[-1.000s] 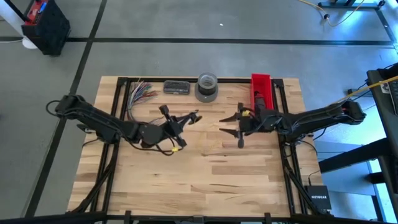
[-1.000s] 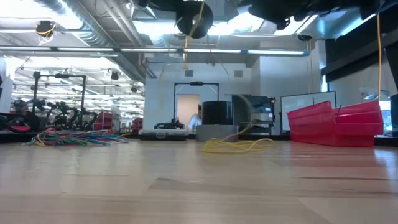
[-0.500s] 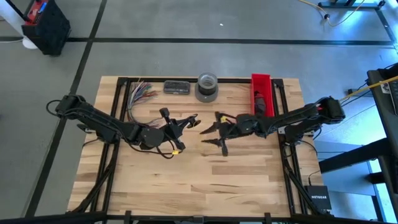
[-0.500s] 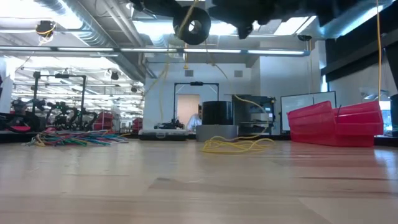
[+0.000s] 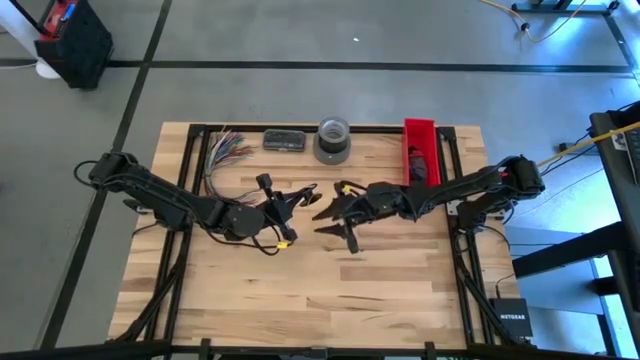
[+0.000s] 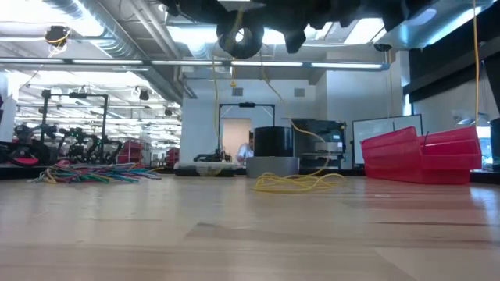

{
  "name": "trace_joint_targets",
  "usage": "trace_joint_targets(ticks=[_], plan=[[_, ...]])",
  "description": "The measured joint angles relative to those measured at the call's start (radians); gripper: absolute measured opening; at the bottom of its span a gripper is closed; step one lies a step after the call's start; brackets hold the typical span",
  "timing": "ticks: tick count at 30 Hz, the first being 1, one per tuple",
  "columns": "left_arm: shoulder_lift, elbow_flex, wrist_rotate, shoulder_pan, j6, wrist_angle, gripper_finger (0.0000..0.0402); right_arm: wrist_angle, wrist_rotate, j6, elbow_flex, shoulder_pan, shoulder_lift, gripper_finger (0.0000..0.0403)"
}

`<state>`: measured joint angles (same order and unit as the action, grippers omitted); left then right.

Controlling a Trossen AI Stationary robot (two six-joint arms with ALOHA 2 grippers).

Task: Coil cords
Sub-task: Coil the yellow wire into the black spool

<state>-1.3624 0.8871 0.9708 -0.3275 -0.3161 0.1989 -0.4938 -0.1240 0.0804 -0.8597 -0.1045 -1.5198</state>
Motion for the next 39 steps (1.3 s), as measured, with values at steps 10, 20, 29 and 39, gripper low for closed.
trace_joint_targets(ticks=[10, 20, 29, 39], plan=[[-0.001, 0.0, 0.0, 0.0, 0.003, -0.008, 0.0004, 0.005, -0.041, 0.004, 0.0, -0.001, 0.01, 0.0154], [-0.001, 0.0, 0.0, 0.0, 0.003, -0.005, 0.0002, -0.027, 0.009, 0.02, 0.001, 0.001, -0.026, 0.0154], [-0.001, 0.0, 0.0, 0.0, 0.003, -0.009, 0.0002, -0.065, -0.058, 0.042, 0.001, -0.001, -0.028, 0.0154], [-0.001, 0.0, 0.0, 0.0, 0.009, -0.009, 0.0003, -0.191, -0.015, 0.075, 0.0, -0.001, -0.099, 0.0154]])
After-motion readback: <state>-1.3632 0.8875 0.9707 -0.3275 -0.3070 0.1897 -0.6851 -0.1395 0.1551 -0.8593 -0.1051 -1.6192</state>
